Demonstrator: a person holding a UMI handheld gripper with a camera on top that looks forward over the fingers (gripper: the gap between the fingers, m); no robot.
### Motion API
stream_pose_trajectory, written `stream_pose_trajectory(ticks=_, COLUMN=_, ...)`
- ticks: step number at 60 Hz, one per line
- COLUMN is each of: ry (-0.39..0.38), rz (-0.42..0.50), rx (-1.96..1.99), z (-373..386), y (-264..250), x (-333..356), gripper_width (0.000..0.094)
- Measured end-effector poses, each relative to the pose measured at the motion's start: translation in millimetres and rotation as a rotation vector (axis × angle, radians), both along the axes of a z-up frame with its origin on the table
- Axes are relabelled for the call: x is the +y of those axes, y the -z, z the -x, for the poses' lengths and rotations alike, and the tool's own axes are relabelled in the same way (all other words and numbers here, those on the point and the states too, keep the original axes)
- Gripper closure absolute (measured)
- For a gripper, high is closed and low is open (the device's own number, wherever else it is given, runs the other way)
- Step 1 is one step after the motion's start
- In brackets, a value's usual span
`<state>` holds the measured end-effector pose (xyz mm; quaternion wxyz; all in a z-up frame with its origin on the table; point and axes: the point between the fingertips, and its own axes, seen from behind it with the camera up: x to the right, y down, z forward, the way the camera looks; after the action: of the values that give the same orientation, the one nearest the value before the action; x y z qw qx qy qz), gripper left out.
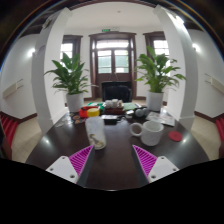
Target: Pour water
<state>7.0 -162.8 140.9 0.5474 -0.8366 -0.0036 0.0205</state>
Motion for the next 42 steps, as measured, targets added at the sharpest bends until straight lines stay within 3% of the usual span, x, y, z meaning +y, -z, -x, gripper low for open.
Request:
stream_pose_trajectory(ticks=10, ry=-0.067, rz=-0.031, rx=-0.015, z=72.9, y=57.5, x=33.1, gripper_width=0.0189)
stream_pose_trajectory(ticks=18, ry=-0.060, rz=-0.093, rx=0.023, z=89.7, y=58.9, x=72.7, gripper_width=0.0190)
stream_pose_trajectory(ticks=42, ry=-0.071, rz=-0.148, rx=0.069, z=101.9, y=66.4, x=158.0, gripper_width=0.0193)
